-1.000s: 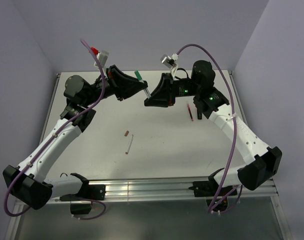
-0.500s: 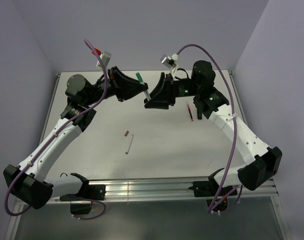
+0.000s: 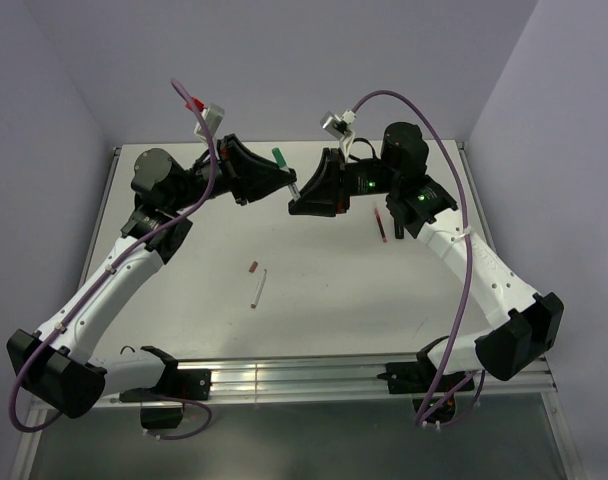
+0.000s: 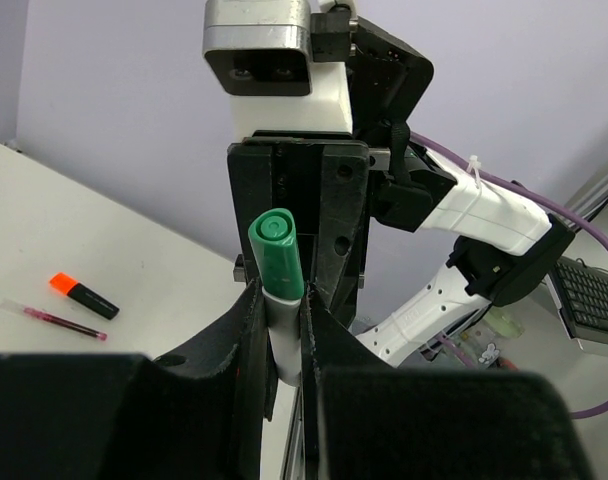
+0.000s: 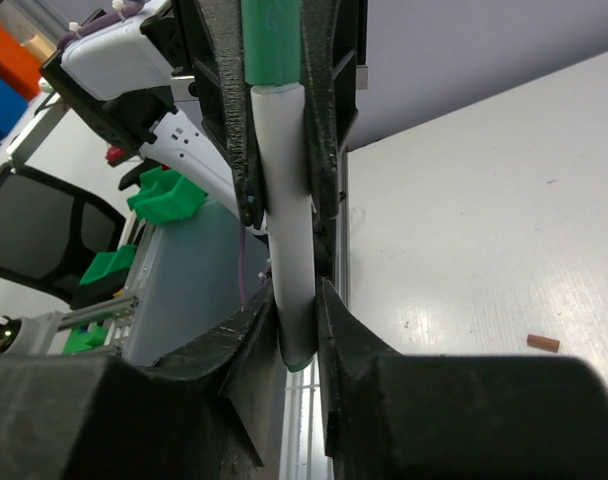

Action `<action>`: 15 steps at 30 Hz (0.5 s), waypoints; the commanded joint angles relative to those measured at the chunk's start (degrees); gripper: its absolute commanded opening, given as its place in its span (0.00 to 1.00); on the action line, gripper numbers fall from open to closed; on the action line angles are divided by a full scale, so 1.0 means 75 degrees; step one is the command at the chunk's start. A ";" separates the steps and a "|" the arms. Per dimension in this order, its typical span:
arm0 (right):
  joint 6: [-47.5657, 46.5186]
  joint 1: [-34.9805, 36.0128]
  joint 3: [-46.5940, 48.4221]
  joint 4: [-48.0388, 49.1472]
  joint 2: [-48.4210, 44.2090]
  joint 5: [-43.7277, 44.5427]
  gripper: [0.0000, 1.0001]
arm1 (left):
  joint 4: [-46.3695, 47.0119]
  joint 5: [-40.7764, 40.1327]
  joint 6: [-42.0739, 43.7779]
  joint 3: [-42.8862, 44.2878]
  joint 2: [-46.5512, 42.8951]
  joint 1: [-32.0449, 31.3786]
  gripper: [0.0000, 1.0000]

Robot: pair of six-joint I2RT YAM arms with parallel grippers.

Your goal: Insert the pens into the pen caps

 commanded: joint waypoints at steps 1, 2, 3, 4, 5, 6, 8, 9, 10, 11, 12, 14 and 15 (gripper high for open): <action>-0.0221 -0.0008 0.0110 -0.0044 -0.0281 -0.0175 0.26 | 0.0118 0.0083 0.0217 0.0168 0.0024 0.0110 0.00; -0.0233 -0.0019 0.0110 -0.0067 -0.0293 -0.0186 0.22 | 0.0118 0.0083 0.0217 0.0180 0.0036 0.0099 0.00; -0.0233 -0.0008 0.0110 -0.0091 -0.0293 -0.0186 0.18 | 0.0118 0.0094 0.0229 0.0191 0.0048 0.0099 0.00; -0.0245 -0.0008 0.0122 -0.0079 -0.0281 -0.0198 0.10 | 0.0094 0.0106 0.0252 0.0215 0.0071 0.0099 0.00; -0.0245 -0.0008 0.0122 -0.0091 -0.0281 -0.0198 0.05 | 0.0082 0.0106 0.0264 0.0238 0.0094 0.0099 0.00; -0.0256 -0.0008 0.0133 -0.0091 -0.0269 -0.0198 0.01 | 0.0094 0.0118 0.0264 0.0250 0.0095 0.0099 0.01; -0.0256 -0.0008 0.0180 -0.0091 -0.0281 -0.0210 0.00 | 0.0106 0.0130 0.0264 0.0273 0.0130 0.0110 0.09; -0.0256 -0.0008 0.0204 -0.0102 -0.0269 -0.0233 0.00 | 0.0117 0.0118 0.0252 0.0274 0.0153 0.0099 0.11; -0.0256 -0.0008 0.0215 -0.0091 -0.0269 -0.0245 0.00 | 0.0094 0.0106 0.0275 0.0320 0.0188 0.0110 0.14; -0.0256 0.0004 0.0227 -0.0102 -0.0281 -0.0245 0.00 | 0.0024 0.0118 0.0287 0.0344 0.0188 0.0099 0.21; -0.0256 0.0004 0.0227 -0.0091 -0.0281 -0.0175 0.00 | 0.0070 0.0164 0.0264 0.0356 0.0235 0.0110 0.27; -0.0256 -0.0008 0.0239 -0.0102 -0.0304 -0.0058 0.00 | 0.0106 0.0130 0.0217 0.0332 0.0200 0.0110 0.45; -0.0245 -0.0019 0.0239 -0.0091 -0.0304 0.0001 0.00 | 0.0141 0.0095 0.0217 0.0297 0.0119 0.0122 0.48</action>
